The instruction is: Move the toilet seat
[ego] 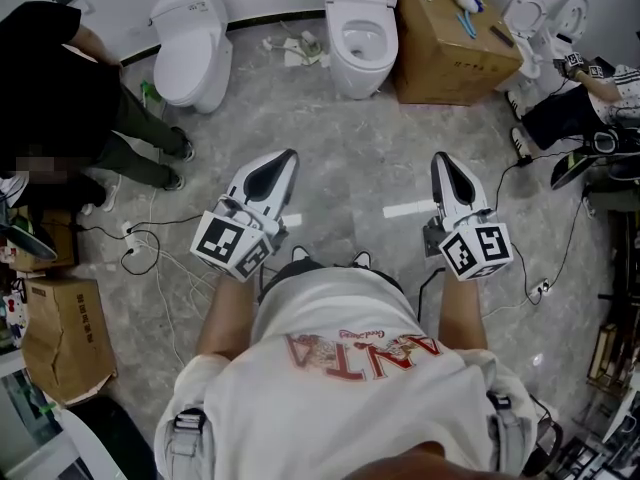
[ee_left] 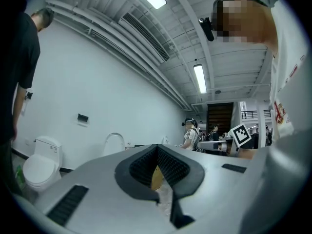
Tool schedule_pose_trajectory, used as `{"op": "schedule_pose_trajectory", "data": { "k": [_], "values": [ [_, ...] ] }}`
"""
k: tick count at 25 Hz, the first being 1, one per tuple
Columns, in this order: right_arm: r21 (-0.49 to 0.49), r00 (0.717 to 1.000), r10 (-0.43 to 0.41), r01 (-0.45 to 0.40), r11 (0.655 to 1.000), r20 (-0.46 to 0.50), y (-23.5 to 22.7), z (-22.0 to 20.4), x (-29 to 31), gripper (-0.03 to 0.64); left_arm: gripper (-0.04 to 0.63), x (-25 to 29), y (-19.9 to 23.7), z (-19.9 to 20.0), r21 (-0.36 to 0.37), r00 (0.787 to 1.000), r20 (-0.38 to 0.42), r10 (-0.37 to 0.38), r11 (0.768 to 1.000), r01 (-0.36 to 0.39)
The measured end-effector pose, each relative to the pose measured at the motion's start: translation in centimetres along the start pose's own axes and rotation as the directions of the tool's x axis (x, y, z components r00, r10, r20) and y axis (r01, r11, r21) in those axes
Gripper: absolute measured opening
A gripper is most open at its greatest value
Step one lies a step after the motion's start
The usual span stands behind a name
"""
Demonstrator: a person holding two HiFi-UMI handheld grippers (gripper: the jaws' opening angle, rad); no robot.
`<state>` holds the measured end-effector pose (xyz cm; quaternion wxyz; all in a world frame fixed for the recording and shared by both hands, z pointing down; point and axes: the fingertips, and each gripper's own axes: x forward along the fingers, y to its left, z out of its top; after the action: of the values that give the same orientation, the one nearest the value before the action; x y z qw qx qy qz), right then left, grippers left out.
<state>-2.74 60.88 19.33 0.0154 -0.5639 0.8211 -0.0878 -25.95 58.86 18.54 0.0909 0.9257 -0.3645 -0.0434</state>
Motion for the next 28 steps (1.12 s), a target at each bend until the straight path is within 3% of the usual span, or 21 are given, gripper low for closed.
{"op": "schedule_pose_trajectory", "data": {
  "k": [13,19,28],
  "values": [
    [0.012,0.999,0.053,-0.053,0.999,-0.004,8.0,-2.3,3.8,-0.002,0.009,-5.1,6.9,-1.2,-0.040,1.000,0.005,-0.031,0.999,0.031],
    [0.045,0.999,-0.033,0.034,0.998,-0.016,6.2,-1.9,4.7,0.000,0.009,-3.6,8.4,-0.9,-0.051,0.998,0.023,-0.060,0.997,0.062],
    [0.061,0.999,0.014,-0.012,0.998,-0.042,3.7,-2.7,9.7,0.000,0.009,0.7,11.6,-0.7,-0.052,0.999,0.008,-0.046,0.998,0.046]
  ]
}}
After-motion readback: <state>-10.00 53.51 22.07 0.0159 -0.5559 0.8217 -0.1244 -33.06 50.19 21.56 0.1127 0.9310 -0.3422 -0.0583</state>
